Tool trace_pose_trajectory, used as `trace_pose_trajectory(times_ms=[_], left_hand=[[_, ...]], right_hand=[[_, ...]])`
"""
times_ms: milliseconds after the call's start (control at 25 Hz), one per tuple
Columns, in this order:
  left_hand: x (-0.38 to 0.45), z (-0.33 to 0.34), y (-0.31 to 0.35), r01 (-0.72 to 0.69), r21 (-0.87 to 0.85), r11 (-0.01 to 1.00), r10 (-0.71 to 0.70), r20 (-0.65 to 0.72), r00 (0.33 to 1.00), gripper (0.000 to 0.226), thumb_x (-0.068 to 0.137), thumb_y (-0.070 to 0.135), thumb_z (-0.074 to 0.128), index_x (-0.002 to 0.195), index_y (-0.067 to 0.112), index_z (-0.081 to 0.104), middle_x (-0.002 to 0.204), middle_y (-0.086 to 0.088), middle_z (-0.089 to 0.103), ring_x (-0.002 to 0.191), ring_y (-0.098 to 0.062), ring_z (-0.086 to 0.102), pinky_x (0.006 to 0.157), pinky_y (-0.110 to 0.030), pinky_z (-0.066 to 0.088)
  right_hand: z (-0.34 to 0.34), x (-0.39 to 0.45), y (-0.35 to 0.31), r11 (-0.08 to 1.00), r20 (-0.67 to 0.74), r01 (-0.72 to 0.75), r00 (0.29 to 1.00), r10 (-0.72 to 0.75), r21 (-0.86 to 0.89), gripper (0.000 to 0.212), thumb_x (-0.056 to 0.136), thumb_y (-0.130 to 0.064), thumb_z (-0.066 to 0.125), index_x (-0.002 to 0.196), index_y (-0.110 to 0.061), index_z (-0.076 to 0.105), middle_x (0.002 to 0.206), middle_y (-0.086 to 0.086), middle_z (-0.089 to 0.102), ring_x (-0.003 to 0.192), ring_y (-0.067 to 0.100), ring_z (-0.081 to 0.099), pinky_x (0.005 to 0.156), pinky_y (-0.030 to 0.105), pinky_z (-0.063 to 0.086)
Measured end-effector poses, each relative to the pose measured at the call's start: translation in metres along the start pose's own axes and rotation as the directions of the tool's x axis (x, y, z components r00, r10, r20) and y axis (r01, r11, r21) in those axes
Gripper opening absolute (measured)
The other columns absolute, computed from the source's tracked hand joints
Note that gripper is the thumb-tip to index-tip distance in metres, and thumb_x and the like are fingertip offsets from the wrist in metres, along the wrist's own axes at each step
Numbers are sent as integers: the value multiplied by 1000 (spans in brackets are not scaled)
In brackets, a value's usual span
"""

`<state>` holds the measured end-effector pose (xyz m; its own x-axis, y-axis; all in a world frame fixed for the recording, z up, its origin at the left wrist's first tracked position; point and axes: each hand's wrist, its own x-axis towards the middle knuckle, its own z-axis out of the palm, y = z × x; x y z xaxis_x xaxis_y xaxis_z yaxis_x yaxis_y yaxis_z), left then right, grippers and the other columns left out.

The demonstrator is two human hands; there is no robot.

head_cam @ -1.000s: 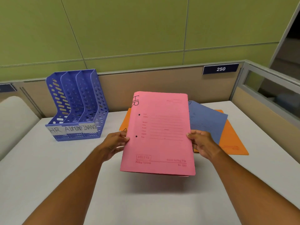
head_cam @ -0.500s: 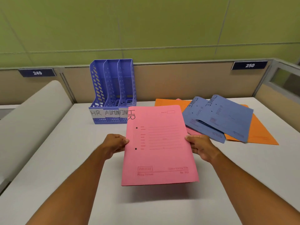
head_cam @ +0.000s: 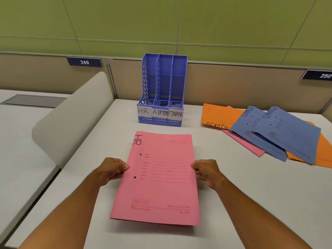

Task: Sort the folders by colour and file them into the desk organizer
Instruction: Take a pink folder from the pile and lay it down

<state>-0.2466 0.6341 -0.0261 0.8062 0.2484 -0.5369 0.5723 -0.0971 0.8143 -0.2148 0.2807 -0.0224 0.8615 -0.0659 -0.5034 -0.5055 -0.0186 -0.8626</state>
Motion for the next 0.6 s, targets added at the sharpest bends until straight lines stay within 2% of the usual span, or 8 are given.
trace_pose_trajectory(times_ms=[160,240,400,480,600], left_hand=[[-7,-36,-28,53,1,999,-52,-64,997,7,80,-3,71,74,0,69,67,-10,65,60,-17,63,49,-20,53],[-10,-49,-36,64,4,998,-64,-96,993,8,80,-4,71,73,0,69,65,-9,66,58,-17,63,49,-21,53],[-12,-65,-45,84,36,996,-75,-203,976,2,78,-3,72,77,-3,70,74,-14,68,66,-23,64,60,-28,58],[-12,-70,-47,88,53,995,-73,-240,968,3,79,-3,70,82,-4,71,79,-17,69,69,-27,65,71,-34,59],[-13,-75,-45,105,15,994,-98,-255,962,8,83,0,68,88,-5,70,86,-20,70,74,-30,66,73,-37,59]], right_hand=[[44,-4,10,991,-15,-42,999,41,-124,10,78,4,70,86,10,69,84,19,71,67,25,68,50,25,53],[61,-6,11,983,-20,-50,999,47,-177,12,74,6,70,84,13,68,78,19,69,59,24,66,48,25,54],[88,-10,15,966,-52,-66,997,55,-249,10,71,7,74,79,8,69,80,21,71,68,33,72,58,43,62],[97,-11,16,961,-56,-72,997,60,-265,10,71,7,75,79,6,69,82,20,71,70,33,72,61,45,62],[107,-14,18,963,-55,-79,996,67,-258,11,73,9,73,82,9,68,88,23,70,74,34,72,66,45,62]])
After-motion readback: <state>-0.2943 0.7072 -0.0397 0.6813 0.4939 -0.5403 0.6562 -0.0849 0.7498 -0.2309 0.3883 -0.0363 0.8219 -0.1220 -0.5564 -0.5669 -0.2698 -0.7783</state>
